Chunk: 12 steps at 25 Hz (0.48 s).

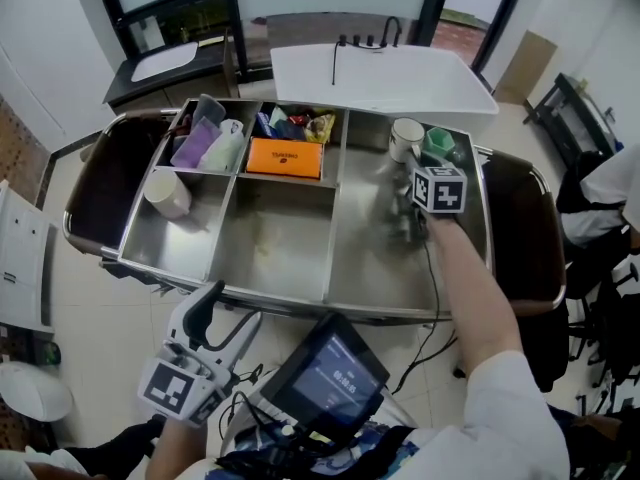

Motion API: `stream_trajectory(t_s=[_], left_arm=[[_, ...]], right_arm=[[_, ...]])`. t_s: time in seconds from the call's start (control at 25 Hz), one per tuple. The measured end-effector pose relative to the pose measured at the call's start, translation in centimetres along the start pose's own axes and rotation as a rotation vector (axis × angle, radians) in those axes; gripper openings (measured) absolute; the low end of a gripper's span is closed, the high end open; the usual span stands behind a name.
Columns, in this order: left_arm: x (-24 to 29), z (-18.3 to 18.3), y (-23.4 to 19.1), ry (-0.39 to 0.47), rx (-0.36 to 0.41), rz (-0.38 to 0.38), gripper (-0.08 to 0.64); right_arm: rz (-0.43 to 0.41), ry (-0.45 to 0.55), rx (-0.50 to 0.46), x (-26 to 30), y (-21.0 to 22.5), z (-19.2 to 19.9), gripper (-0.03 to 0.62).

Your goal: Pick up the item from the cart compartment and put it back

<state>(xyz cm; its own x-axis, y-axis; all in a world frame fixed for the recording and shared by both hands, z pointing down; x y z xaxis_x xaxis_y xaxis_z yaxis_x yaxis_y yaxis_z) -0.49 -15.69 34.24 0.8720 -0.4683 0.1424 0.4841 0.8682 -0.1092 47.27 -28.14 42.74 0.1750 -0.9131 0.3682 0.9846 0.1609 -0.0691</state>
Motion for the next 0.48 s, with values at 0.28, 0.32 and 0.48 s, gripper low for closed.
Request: stream_trajectory(t_s=[0.28,0.32,0.48], left_arm=[[-0.4,-0.2,0.1,0.007,0.005,0.021,0.273],[-0.5,-0.2,0.1,0.008,0.006,0.024,0.273],[-0.8,-0.3,0.3,0.009,0.015,0.042,0.273]], right_arm=[[-0.028,0.014,0.033,-2.1,-0.1,-0.6,0.071],[-0.032,0.02,0.04,-2.6,-0.2,-0.7,0.071],[-0.068,0.064,0.054,-5.5,-0.9,-2.1,0.071]])
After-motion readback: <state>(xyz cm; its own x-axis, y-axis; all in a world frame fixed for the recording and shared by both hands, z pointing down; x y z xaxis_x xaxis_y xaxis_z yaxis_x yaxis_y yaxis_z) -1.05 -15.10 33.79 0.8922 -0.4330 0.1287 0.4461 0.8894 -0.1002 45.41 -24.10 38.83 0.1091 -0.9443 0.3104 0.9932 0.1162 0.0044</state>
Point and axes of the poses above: the fingertips, and each gripper's own axes: x forward along the fingers, y to its right, z out of its underside, the point moved 6 cm from there along -x, backward along the fingers, and after that the axes turned 2 degrees about y, right-handed, at the moved point
